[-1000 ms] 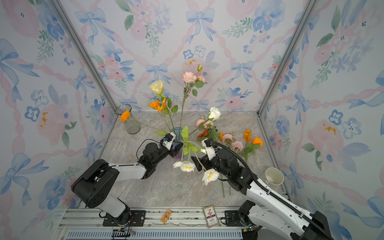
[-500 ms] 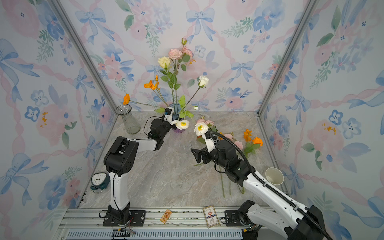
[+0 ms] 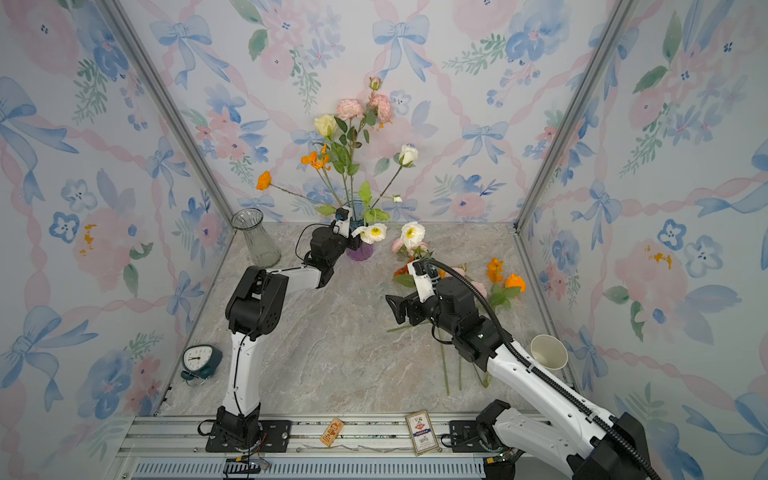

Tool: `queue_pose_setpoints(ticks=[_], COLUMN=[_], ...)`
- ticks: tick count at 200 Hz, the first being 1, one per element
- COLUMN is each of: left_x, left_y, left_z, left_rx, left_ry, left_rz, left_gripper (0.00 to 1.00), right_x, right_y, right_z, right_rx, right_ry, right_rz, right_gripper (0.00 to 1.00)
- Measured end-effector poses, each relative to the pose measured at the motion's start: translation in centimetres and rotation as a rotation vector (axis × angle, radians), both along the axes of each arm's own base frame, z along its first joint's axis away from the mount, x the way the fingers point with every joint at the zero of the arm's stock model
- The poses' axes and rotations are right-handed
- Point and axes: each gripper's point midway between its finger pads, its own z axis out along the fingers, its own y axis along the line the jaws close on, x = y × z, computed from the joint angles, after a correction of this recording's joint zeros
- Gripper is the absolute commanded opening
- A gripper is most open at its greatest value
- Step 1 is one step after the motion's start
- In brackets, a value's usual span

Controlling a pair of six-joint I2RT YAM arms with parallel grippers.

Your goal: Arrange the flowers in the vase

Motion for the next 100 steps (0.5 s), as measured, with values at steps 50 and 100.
queue_pose_setpoints(ticks=[50,100], left_x=[0.2,0.1], left_y=[-0.2,-0.3], left_z=[0.0,2.0], left_rx=[-0.003,-0.040], left_ry=[0.002,-0.064], left_rz=[-0.008,-0.016], left_gripper=[0.67,0.98], right_x=[-0.3,-0.4], right_y=[-0.5,-0.8], right_z=[0.1,-0.1], right_rx=[0.012,0.017], right_ry=[0.003,0.008], right_rz=[-0.009,-0.017], right_gripper=[0.97,0.97])
